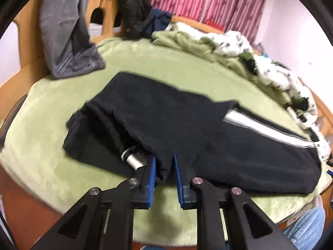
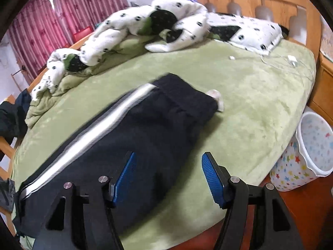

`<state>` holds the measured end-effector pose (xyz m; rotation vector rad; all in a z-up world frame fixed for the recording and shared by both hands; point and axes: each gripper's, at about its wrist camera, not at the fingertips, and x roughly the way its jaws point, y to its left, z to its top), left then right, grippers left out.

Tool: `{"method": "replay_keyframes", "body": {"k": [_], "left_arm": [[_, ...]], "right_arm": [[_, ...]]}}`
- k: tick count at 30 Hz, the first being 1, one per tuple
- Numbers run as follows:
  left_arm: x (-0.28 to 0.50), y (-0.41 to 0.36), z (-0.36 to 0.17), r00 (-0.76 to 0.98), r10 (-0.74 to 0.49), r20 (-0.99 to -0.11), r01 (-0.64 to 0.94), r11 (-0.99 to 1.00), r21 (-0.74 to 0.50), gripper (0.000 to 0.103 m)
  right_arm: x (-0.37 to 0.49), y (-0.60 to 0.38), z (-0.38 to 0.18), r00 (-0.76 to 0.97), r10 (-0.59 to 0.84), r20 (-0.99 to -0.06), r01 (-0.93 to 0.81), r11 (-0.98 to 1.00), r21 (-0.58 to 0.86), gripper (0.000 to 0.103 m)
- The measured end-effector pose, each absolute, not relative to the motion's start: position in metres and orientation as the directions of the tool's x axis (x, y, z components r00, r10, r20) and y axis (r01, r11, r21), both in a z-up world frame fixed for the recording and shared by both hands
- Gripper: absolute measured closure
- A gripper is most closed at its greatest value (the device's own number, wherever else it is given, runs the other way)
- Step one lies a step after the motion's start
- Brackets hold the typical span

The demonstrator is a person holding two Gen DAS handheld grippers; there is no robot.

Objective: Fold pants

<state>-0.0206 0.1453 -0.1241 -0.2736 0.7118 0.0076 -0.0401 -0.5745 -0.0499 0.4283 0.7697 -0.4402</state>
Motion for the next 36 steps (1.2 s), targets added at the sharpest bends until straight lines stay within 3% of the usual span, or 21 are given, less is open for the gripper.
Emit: {"method": "replay_keyframes", "body": {"k": [7, 12, 13, 16, 19, 23, 29, 30, 31, 32, 33, 36], "left_arm": [[0.044, 0.172, -0.086, 0.848, -0.049, -0.528, -0.11, 0.958, -0.265, 0.089], [0.105, 0.192, -0.076, 0.844, 0.036, -0.535, -0.209, 0.941, -0.266, 0.087], [0.117, 0.196, -0.077, 0.826, 0.044, -0.562, -0.224, 0.941, -0.254, 0.077], [0.127, 0.21, -0.087, 0.812, -0.001, -0.583, -0.201, 0.938, -0.282, 0.033], [0.12, 0.219, -0.093, 0.842, -0.019, -0.54, -0.171, 0.939, -0.299, 0.029], [0.136, 0.229, -0.104, 0.809, -0.049, -0.586, -0.154, 0.944, -0.292, 0.029], [0.176, 0.25, -0.13, 0.703, 0.023, -0.711, -0.273, 0.931, -0.24, 0.032], [0.18, 0.251, -0.134, 0.697, 0.015, -0.717, -0.272, 0.931, -0.245, 0.036], [0.188, 0.252, -0.141, 0.685, -0.006, -0.729, -0.259, 0.932, -0.252, 0.063], [0.194, 0.252, -0.146, 0.67, 0.006, -0.743, -0.264, 0.936, -0.231, 0.081], [0.197, 0.252, -0.147, 0.67, 0.01, -0.742, -0.264, 0.938, -0.226, 0.084], [0.174, 0.258, -0.124, 0.802, -0.018, -0.597, -0.212, 0.926, -0.312, 0.084]], "right_arm": [[0.013, -0.474, -0.014, 0.707, -0.134, -0.694, 0.377, 0.902, 0.209, 0.038], [0.055, -0.405, -0.023, 0.696, -0.069, -0.715, 0.273, 0.946, 0.174, 0.038], [0.064, -0.393, -0.029, 0.686, -0.051, -0.726, 0.254, 0.952, 0.173, 0.038], [0.079, -0.366, -0.04, 0.67, -0.009, -0.743, 0.212, 0.961, 0.179, 0.038], [0.089, -0.345, -0.052, 0.651, -0.002, -0.759, 0.176, 0.973, 0.149, 0.038], [0.096, -0.335, -0.069, 0.653, -0.005, -0.757, 0.169, 0.976, 0.139, 0.038], [0.104, -0.341, -0.096, 0.65, 0.024, -0.76, 0.215, 0.953, 0.214, 0.038], [0.107, -0.342, -0.099, 0.643, 0.026, -0.765, 0.221, 0.951, 0.218, 0.038], [0.109, -0.345, -0.099, 0.638, 0.025, -0.769, 0.225, 0.949, 0.218, 0.038], [0.111, -0.348, -0.099, 0.639, 0.021, -0.769, 0.225, 0.951, 0.213, 0.038], [0.113, -0.351, -0.096, 0.642, 0.0, -0.766, 0.229, 0.954, 0.192, 0.038], [0.117, -0.358, -0.088, 0.65, -0.032, -0.759, 0.227, 0.962, 0.154, 0.038]]}}
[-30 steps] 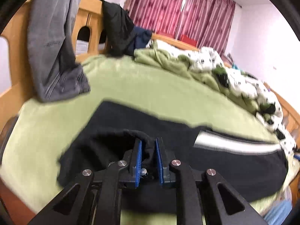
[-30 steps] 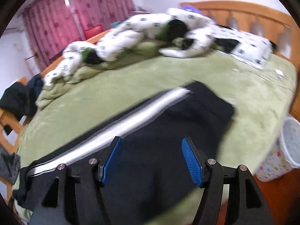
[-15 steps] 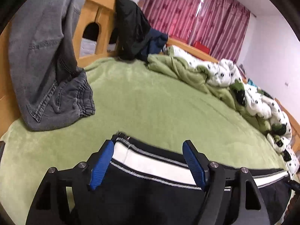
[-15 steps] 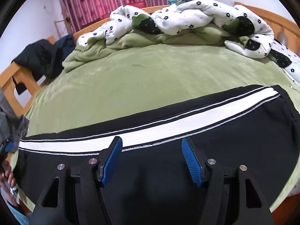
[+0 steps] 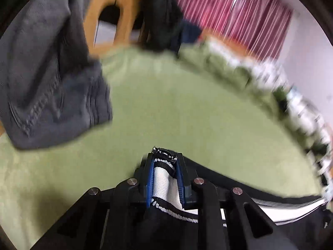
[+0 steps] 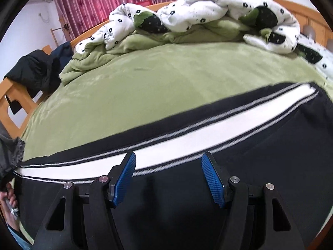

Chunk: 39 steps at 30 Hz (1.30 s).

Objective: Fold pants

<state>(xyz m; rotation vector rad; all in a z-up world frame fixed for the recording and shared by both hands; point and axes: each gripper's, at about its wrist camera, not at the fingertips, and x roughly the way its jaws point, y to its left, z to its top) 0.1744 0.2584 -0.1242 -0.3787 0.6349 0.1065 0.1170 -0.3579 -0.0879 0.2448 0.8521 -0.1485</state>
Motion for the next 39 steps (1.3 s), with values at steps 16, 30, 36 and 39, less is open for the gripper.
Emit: {"method": "replay_keyframes", "body": {"k": [16, 30, 36, 39], "left_arm": [[0.179, 0.226, -0.135, 0.706, 0.196, -0.681, -0.334, 0.94, -0.076, 0.032], [0.073, 0.112, -0.103, 0.716, -0.032, -0.697, -0.023, 0.997, -0.069, 0.028], [0.026, 0.043, -0.116, 0.67, -0.241, -0.702, 0.177, 0.97, -0.165, 0.028], [0.011, 0.003, -0.135, 0.669, -0.177, -0.722, 0.234, 0.972, -0.022, 0.028]], "right_arm": [[0.207, -0.394, -0.13, 0.581, -0.103, -0.807, 0.18, 0.984, 0.003, 0.036], [0.09, -0.402, -0.079, 0.636, -0.036, -0.771, 0.214, 0.968, 0.131, 0.037], [0.029, -0.406, -0.103, 0.59, -0.005, -0.807, 0.174, 0.977, 0.12, 0.037], [0.018, -0.398, -0.121, 0.566, -0.071, -0.822, 0.146, 0.989, 0.016, 0.037]]}}
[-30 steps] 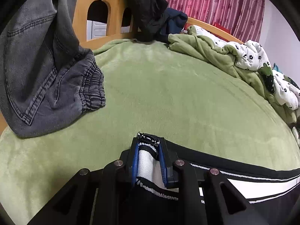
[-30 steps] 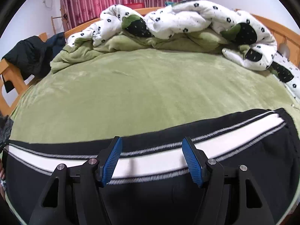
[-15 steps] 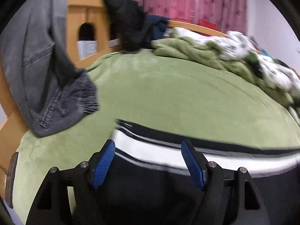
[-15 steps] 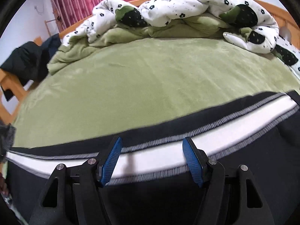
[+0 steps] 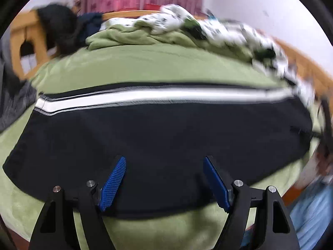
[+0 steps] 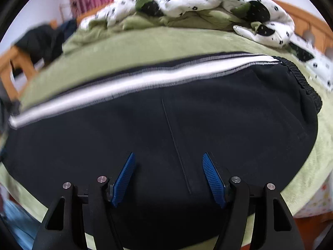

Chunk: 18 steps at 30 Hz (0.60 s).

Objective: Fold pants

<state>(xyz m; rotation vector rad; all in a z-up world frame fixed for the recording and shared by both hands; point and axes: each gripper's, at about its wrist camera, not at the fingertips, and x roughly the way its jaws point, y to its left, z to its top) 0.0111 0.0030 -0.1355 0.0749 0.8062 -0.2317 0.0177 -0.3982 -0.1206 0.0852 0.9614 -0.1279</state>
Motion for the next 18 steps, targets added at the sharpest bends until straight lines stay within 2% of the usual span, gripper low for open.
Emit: {"method": "replay_keyframes", "body": {"k": [1, 3, 6, 9, 12, 13, 16, 18], "left_arm": [[0.009, -0.006, -0.148, 0.667, -0.081, -0.74, 0.204, 0.976, 0.078, 0.028], [0.004, -0.004, -0.158, 0.687, -0.008, -0.726, 0.157, 0.978, 0.137, 0.025], [0.001, 0.032, -0.155, 0.693, 0.035, -0.72, 0.044, 0.995, 0.092, 0.026], [0.001, 0.088, -0.15, 0.679, 0.05, -0.733, -0.09, 0.996, -0.015, 0.024], [-0.006, 0.138, -0.151, 0.661, 0.137, -0.738, -0.243, 0.969, -0.037, 0.025], [-0.012, 0.154, -0.153, 0.656, 0.131, -0.743, -0.271, 0.96, -0.071, 0.025], [-0.029, 0.186, -0.159, 0.692, -0.048, -0.72, -0.242, 0.924, -0.295, 0.027], [-0.037, 0.191, -0.161, 0.713, -0.126, -0.69, -0.193, 0.91, -0.366, 0.027]], "right_arm": [[0.014, -0.396, -0.125, 0.562, -0.095, -0.822, 0.135, 0.991, -0.022, 0.036], [0.008, -0.394, -0.122, 0.576, -0.105, -0.811, 0.124, 0.991, -0.04, 0.035], [-0.002, -0.398, -0.117, 0.591, -0.082, -0.803, 0.136, 0.991, -0.001, 0.034], [-0.003, -0.403, -0.118, 0.586, -0.067, -0.807, 0.168, 0.985, 0.04, 0.034], [0.003, -0.399, -0.119, 0.585, -0.07, -0.808, 0.184, 0.982, 0.048, 0.034], [0.005, -0.396, -0.119, 0.583, -0.073, -0.809, 0.186, 0.981, 0.046, 0.034], [0.011, -0.387, -0.117, 0.589, -0.077, -0.805, 0.188, 0.981, 0.044, 0.034], [0.016, -0.382, -0.114, 0.599, -0.079, -0.797, 0.192, 0.98, 0.048, 0.034]]}}
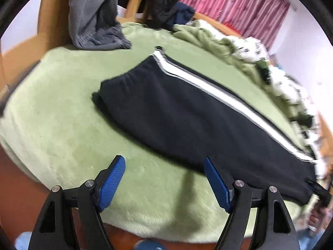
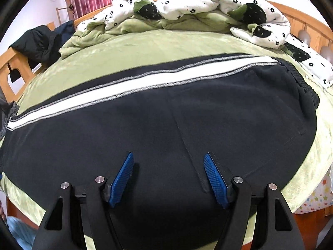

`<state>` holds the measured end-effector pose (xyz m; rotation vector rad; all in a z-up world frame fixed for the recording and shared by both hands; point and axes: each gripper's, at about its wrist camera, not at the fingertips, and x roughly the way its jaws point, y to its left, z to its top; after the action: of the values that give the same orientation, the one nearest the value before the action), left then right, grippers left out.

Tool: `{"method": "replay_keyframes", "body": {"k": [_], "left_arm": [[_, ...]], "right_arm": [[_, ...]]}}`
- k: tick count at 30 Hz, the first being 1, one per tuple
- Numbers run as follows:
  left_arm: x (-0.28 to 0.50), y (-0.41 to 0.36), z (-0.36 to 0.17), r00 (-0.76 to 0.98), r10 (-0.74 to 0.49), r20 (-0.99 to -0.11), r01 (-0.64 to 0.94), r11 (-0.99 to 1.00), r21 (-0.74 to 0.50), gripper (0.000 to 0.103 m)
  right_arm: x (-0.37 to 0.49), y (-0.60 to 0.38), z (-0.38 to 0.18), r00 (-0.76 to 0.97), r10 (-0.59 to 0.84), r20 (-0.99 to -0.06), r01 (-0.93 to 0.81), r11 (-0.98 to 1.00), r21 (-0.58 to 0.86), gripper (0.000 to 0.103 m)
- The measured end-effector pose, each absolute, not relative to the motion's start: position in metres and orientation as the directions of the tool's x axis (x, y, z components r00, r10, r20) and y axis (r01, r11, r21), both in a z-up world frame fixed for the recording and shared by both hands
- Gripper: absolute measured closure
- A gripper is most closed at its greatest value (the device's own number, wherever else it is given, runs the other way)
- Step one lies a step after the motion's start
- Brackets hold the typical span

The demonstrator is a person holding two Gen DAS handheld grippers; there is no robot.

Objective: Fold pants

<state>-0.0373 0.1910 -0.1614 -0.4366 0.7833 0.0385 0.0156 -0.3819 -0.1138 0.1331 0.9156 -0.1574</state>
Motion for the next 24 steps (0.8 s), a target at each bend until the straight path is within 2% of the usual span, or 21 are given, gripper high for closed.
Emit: {"method": "replay_keyframes", "body": {"k": [3, 8, 16, 18, 20, 21, 24], "left_arm": [[-0.036, 0.197, -0.168, 0.736, -0.179, -0.653, -0.179, 0.879, -0.442, 0.027], [-0.002, 0.223, -0.18, 0.778, -0.196, -0.596, -0.252, 0.772, -0.583, 0.027], [0.033, 0.24, -0.178, 0.794, -0.116, -0.596, -0.339, 0.73, -0.593, 0.028], [0.032, 0.246, -0.176, 0.797, -0.108, -0.594, -0.351, 0.718, -0.601, 0.038], [0.035, 0.252, -0.177, 0.785, -0.137, -0.605, -0.359, 0.695, -0.623, 0.086], [0.032, 0.254, -0.178, 0.78, -0.14, -0.61, -0.371, 0.681, -0.631, 0.096], [0.019, 0.255, -0.168, 0.814, -0.141, -0.564, -0.367, 0.629, -0.686, 0.094]], "right_arm": [[0.023, -0.376, -0.109, 0.618, -0.08, -0.782, 0.207, 0.976, 0.063, 0.034], [0.034, -0.366, -0.107, 0.63, -0.069, -0.773, 0.216, 0.972, 0.089, 0.034], [0.034, -0.361, -0.116, 0.616, -0.091, -0.783, 0.213, 0.976, 0.054, 0.034], [0.033, -0.362, -0.116, 0.614, -0.092, -0.784, 0.215, 0.975, 0.054, 0.034], [0.032, -0.365, -0.115, 0.618, -0.084, -0.781, 0.211, 0.975, 0.062, 0.034], [0.03, -0.366, -0.113, 0.624, -0.08, -0.777, 0.208, 0.976, 0.067, 0.034], [0.028, -0.368, -0.111, 0.639, -0.065, -0.766, 0.191, 0.979, 0.076, 0.034]]}}
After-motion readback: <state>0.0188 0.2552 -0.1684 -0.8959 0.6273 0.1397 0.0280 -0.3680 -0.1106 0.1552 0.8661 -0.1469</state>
